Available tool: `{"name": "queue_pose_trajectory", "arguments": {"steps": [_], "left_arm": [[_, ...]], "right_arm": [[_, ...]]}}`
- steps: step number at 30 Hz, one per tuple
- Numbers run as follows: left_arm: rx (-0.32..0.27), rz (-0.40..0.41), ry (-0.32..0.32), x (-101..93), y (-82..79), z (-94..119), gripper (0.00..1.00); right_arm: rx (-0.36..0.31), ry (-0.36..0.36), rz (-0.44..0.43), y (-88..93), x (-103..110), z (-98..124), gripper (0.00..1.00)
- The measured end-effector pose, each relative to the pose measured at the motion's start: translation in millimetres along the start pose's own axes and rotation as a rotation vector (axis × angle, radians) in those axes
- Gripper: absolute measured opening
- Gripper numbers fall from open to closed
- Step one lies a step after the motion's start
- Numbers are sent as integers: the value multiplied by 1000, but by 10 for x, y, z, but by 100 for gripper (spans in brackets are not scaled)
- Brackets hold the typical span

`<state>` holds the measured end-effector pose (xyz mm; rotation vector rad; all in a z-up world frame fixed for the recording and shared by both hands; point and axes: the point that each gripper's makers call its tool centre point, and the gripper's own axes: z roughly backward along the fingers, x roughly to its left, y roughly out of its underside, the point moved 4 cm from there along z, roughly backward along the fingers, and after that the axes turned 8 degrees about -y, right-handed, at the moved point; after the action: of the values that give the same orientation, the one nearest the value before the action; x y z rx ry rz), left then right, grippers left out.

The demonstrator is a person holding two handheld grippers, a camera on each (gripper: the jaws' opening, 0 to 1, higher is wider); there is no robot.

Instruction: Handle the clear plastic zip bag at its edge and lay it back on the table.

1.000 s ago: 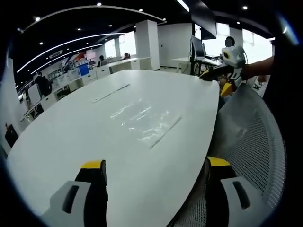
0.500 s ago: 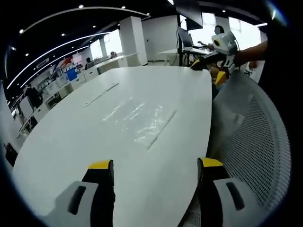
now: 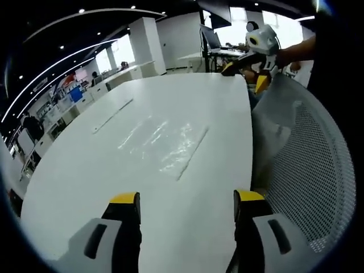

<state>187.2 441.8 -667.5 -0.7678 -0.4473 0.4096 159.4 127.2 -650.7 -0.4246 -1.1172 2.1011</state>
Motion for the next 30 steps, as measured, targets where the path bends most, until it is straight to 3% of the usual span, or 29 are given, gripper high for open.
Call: {"name": "queue_pose_trajectory", "arguments": {"steps": [30], "left_arm": [[54,-185,96,1,-62,-288,58]], "right_arm": [[10,-4,2,20,-5,-6,99]]}}
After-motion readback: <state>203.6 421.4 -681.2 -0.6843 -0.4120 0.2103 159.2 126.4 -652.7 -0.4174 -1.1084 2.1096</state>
